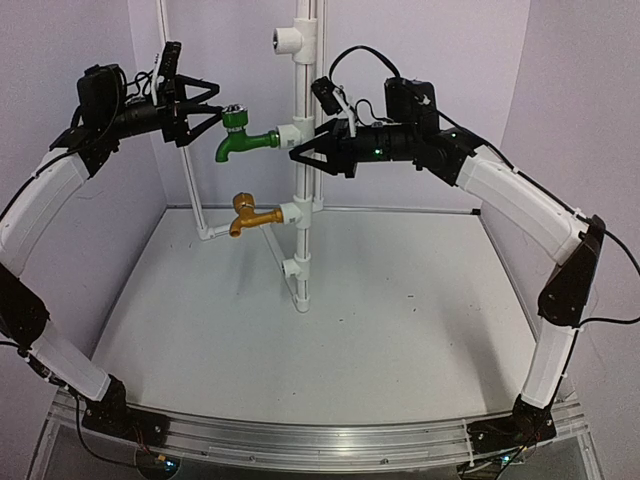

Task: Install the water faucets

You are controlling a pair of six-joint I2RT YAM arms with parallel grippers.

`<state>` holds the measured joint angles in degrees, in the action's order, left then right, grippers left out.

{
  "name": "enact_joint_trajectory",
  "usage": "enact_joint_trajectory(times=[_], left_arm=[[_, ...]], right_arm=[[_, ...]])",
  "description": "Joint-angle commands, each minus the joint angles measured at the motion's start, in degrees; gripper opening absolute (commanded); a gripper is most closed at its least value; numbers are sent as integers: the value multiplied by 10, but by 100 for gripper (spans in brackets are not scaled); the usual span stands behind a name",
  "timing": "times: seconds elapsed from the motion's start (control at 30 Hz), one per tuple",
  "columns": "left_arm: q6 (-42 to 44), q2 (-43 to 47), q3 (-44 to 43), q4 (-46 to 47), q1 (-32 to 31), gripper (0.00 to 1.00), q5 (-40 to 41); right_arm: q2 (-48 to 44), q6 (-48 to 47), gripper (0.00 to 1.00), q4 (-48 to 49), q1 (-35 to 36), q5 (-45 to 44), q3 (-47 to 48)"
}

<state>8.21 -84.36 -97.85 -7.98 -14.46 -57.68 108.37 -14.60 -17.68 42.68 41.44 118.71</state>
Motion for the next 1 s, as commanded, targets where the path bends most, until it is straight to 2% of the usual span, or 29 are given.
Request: enact_joint_trajectory(times=[0.0, 0.2, 0.5, 0.7, 0.97], left_arm=[[41, 16, -24, -30, -6, 99, -36], [90, 21, -41, -106, -26, 99, -58], [120, 26, -65, -142, -43, 99, -52], [190, 35, -63, -206, -74, 99, -38], [174, 19, -70, -218, -85, 100, 15]], right_arm=[[14, 7, 31, 32, 0, -10, 29], [21, 11, 34, 32, 0, -13, 36], [23, 14, 36, 33, 1, -14, 38], [21, 14, 38, 32, 0, -16, 34], [15, 13, 41, 33, 1, -16, 28]])
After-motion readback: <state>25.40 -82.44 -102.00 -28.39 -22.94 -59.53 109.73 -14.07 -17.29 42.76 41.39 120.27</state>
